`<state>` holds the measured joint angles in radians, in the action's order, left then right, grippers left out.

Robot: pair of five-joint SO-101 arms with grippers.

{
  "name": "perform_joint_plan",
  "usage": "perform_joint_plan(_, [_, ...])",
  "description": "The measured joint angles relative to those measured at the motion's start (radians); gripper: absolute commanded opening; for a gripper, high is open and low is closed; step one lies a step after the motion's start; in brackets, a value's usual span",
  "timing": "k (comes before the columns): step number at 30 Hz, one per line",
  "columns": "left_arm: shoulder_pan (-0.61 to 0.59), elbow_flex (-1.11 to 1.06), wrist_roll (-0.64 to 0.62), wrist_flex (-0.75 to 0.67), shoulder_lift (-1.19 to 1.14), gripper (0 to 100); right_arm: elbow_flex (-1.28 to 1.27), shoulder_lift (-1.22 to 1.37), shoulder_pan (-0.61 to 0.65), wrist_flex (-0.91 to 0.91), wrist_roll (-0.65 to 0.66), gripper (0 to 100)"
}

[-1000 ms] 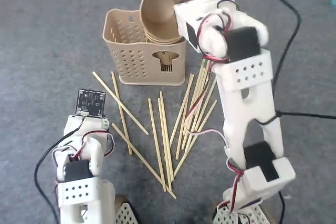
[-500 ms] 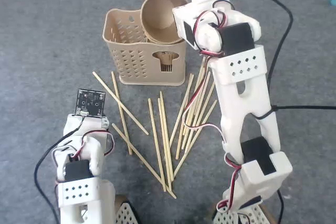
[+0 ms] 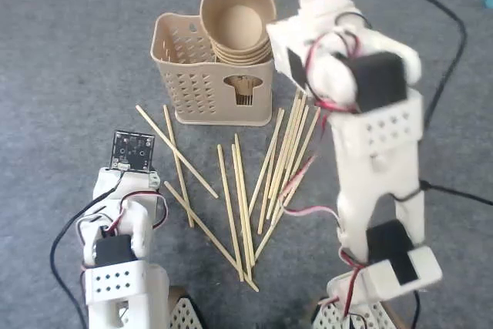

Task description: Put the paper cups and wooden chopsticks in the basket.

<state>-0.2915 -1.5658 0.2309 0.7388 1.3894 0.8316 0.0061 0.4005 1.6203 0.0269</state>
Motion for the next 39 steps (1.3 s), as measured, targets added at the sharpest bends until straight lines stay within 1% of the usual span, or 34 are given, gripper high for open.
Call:
perform_joint_plan(2, [0.0, 0.0, 0.0, 0.0, 0.0, 4, 0.0, -0.015, 0.0, 0.051, 0.0, 2.8])
perform_joint_plan(3, [0.0, 0.0, 0.0, 0.0, 0.0, 4, 0.0, -0.017, 0.0, 0.068, 0.0, 0.0])
perform_joint_plan(5, [0.0, 0.0, 0.0, 0.0, 0.0, 4, 0.0, -0.017, 0.0, 0.097, 0.0, 3.4])
perform_joint_plan(7, [0.0, 0.0, 0.0, 0.0, 0.0, 4, 0.0, -0.017, 0.002, 0.115, 0.0, 0.3])
perform_joint_plan(11, [0.0, 0.0, 0.0, 0.0, 0.0, 4, -0.018, -0.017, 0.048, 0.112, -0.021, 0.8])
perform_joint_plan(14, [0.0, 0.0, 0.0, 0.0, 0.0, 4, -0.06, -0.002, 0.107, 0.063, -0.029, 0.8])
perform_joint_plan(16, [0.0, 0.0, 0.0, 0.0, 0.0, 4, -0.08, 0.034, 0.123, 0.014, -0.032, 0.8])
perform_joint_plan(23, [0.0, 0.0, 0.0, 0.0, 0.0, 4, -0.091, 0.14, 0.121, -0.137, -0.032, 0.8])
perform_joint_plan(28, [0.0, 0.0, 0.0, 0.0, 0.0, 4, -0.091, 0.15, 0.124, -0.17, -0.032, 0.8])
perform_joint_plan(30, [0.0, 0.0, 0.0, 0.0, 0.0, 4, -0.091, 0.149, 0.124, -0.147, -0.032, 0.8])
perform_joint_plan(33, [0.0, 0.0, 0.0, 0.0, 0.0, 4, -0.091, 0.129, 0.123, -0.06, -0.032, 0.8])
perform_joint_plan(37, [0.0, 0.0, 0.0, 0.0, 0.0, 4, -0.095, 0.058, 0.124, 0.115, 0.064, 0.8])
perform_joint_plan(39, [0.0, 0.0, 0.0, 0.0, 0.0, 4, -0.147, 0.015, 0.124, 0.137, 0.104, 0.8])
